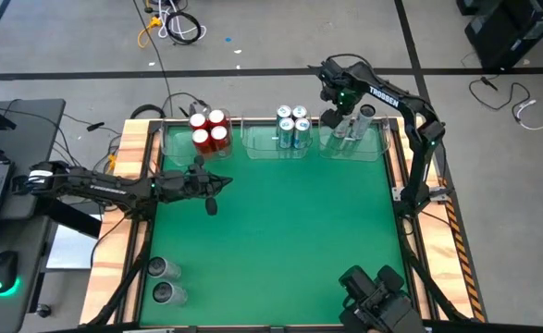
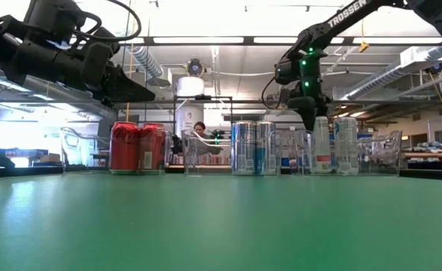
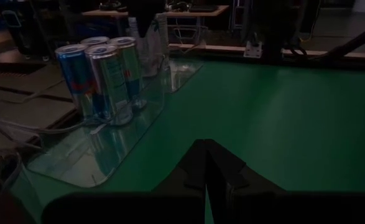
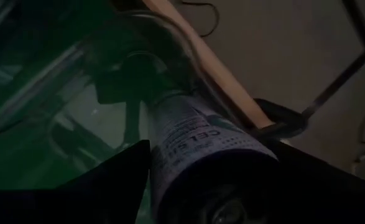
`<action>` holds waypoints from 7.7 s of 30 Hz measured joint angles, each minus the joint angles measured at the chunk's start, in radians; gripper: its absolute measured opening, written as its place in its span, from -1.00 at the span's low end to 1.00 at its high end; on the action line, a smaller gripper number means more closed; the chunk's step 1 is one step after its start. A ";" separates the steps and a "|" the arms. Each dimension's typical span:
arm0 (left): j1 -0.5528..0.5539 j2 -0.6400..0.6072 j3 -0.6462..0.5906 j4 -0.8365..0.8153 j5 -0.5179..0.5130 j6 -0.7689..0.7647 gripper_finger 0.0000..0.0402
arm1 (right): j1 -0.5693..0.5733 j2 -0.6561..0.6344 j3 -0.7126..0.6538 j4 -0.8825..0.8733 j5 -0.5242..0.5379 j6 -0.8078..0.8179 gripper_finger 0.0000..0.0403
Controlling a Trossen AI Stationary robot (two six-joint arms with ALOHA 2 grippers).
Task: Sort soda cans
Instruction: Put the white soda can into the transparent right bin
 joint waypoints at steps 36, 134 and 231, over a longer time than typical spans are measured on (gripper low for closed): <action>-0.043 -0.003 0.401 -0.629 0.175 0.076 -0.97 | 0.034 -0.268 0.002 0.051 0.039 -0.112 0.31; -0.895 0.341 1.066 -1.996 0.334 -0.725 -0.99 | 0.754 -0.434 -0.370 0.818 -0.227 -0.006 -0.96; -0.894 0.337 0.993 -1.915 0.379 -0.775 -0.74 | 0.771 -0.434 -0.370 0.817 -0.254 -0.005 -0.87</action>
